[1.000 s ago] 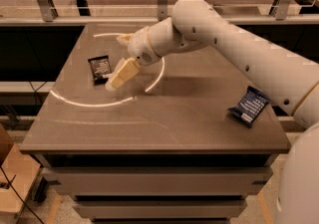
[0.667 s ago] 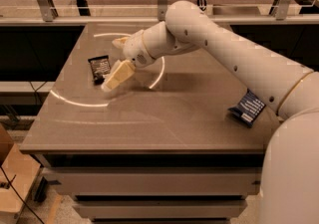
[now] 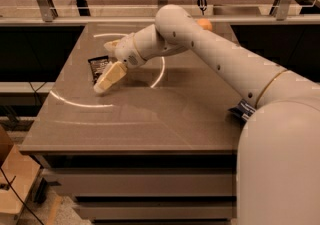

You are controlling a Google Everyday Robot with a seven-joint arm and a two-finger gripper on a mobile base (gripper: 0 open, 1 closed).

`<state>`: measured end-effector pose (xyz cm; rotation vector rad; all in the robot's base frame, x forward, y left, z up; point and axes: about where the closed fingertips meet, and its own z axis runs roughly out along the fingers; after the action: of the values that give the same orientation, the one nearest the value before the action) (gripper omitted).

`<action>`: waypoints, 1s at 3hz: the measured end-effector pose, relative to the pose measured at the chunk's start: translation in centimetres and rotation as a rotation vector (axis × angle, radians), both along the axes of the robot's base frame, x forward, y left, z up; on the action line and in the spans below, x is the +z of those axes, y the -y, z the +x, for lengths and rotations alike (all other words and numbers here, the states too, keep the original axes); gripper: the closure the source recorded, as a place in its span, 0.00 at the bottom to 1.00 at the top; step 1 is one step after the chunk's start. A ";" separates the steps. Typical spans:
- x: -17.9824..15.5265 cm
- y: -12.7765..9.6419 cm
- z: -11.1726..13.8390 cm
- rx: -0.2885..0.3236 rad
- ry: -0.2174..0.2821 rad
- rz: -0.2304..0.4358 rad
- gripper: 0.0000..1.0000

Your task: Pick rxbar chocolate

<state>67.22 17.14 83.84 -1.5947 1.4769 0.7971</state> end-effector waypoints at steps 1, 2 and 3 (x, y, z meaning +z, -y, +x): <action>-0.7 -1.2 0.0 0.025 -0.018 0.001 0.00; -1.2 -1.8 0.0 0.048 -0.041 0.004 0.18; -1.6 -1.7 0.0 0.047 -0.059 0.008 0.41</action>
Offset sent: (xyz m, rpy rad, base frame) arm 0.0016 0.0198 -0.0156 0.0069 0.0650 0.0649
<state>67.18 18.85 82.29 -1.6181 1.4804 0.8819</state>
